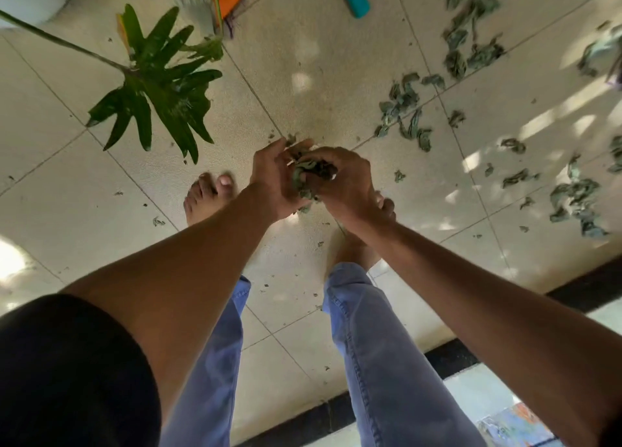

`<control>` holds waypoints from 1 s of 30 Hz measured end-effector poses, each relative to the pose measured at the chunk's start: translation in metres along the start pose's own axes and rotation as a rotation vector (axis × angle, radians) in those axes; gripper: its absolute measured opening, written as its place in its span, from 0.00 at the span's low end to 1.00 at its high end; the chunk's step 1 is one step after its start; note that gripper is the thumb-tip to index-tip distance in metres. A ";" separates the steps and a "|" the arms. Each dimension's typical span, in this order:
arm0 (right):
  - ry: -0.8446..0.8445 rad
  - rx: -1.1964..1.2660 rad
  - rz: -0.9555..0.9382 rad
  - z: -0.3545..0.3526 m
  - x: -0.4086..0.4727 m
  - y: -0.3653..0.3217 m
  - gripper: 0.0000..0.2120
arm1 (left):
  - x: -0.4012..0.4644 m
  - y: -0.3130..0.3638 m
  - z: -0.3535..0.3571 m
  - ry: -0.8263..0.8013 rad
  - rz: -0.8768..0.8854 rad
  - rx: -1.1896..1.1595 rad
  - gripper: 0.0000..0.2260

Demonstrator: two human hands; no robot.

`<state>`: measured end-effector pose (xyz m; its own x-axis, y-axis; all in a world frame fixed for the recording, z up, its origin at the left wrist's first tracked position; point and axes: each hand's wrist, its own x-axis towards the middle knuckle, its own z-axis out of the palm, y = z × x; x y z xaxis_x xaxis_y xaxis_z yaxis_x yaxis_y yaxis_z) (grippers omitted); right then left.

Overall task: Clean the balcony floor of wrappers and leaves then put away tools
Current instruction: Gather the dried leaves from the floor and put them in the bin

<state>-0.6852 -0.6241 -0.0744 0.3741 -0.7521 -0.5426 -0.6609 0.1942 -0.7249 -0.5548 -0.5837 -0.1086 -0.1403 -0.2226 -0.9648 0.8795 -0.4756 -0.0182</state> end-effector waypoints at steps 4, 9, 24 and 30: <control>0.054 0.111 0.165 0.003 -0.002 -0.011 0.15 | -0.002 0.001 0.010 -0.016 0.038 -0.087 0.18; 0.093 -0.012 0.139 0.008 0.003 -0.027 0.11 | 0.002 -0.003 0.022 0.024 0.093 -0.056 0.14; 0.106 -0.389 -0.149 0.011 -0.009 -0.030 0.21 | 0.007 0.000 0.011 0.017 0.004 -0.101 0.10; 0.036 -0.478 -0.194 0.014 -0.009 -0.031 0.21 | 0.002 0.009 0.001 -0.063 -0.057 -0.146 0.12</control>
<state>-0.6589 -0.6142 -0.0534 0.5021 -0.7684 -0.3968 -0.8084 -0.2541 -0.5310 -0.5475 -0.5891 -0.1109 -0.2165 -0.2538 -0.9427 0.9252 -0.3617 -0.1151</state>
